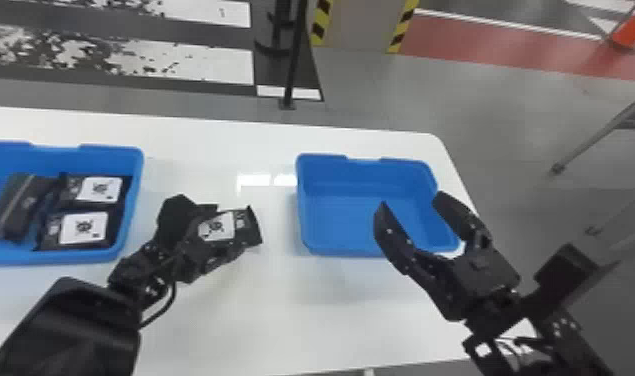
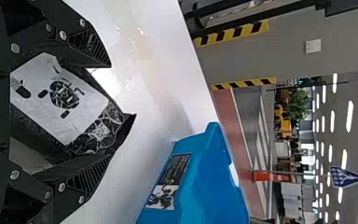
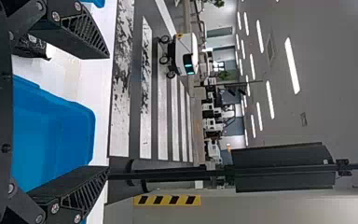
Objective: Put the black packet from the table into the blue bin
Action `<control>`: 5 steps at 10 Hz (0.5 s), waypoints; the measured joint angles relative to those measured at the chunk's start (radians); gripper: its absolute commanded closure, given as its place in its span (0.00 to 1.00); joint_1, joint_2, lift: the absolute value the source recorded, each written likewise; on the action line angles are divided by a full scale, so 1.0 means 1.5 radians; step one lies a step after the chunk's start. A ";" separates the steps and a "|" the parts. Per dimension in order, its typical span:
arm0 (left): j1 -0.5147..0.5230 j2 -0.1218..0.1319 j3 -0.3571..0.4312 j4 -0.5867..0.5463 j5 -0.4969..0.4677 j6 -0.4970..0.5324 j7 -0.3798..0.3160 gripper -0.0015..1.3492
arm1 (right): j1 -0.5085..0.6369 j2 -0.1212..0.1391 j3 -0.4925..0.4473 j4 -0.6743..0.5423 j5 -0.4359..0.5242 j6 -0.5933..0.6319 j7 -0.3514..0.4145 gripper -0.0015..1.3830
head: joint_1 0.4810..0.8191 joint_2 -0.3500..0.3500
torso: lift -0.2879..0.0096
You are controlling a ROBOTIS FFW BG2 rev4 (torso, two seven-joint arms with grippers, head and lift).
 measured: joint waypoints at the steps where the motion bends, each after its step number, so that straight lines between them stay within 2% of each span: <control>1: -0.002 0.003 -0.006 0.000 0.009 0.024 -0.002 0.92 | 0.000 0.000 0.000 0.001 -0.003 0.000 0.000 0.13 | 0.63 0.18 | 0.60; 5: -0.004 0.012 -0.018 -0.005 0.058 -0.064 -0.038 0.89 | 0.002 0.000 0.000 0.006 -0.009 0.000 0.000 0.13 | 0.63 0.14 | 0.60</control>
